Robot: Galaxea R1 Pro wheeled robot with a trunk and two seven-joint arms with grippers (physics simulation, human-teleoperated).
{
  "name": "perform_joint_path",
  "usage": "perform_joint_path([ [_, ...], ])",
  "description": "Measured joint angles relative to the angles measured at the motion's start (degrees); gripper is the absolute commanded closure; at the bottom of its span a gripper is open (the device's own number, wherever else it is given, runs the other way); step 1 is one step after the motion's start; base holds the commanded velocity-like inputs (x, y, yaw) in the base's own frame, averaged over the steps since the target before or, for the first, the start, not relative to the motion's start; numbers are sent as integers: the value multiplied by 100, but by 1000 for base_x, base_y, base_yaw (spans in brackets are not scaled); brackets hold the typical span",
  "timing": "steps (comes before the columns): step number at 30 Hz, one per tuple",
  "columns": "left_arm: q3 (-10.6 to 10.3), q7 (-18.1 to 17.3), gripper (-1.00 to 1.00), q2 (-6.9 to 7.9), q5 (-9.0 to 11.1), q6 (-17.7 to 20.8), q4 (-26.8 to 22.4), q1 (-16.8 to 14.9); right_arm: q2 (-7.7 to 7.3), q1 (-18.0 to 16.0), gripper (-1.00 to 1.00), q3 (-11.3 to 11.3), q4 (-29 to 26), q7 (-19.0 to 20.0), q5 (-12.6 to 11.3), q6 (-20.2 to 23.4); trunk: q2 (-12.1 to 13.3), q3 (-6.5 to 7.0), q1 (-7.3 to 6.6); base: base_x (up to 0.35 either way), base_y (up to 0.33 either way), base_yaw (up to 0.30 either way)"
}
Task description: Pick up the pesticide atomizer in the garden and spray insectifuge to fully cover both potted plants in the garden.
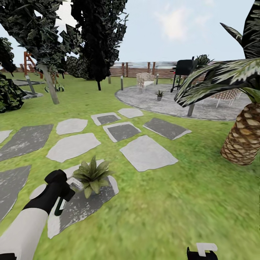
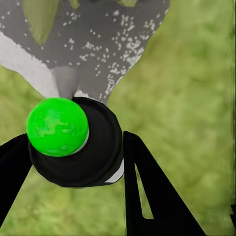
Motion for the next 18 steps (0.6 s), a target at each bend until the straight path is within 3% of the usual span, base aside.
perform_joint_path([
  [4,0,3,100,7,0,3,0,15,8,-1,-100,0,3,0,0,0,0,0,0,86,-269,47],
  [10,-3,9,100,22,1,5,0,26,15,-1,-100,2,6,0,0,0,0,0,0,89,-269,239],
  [18,-14,2,100,58,38,5,64,50,15,0,-100,-1,5,1,0,1,0,0,-2,238,-188,82],
])
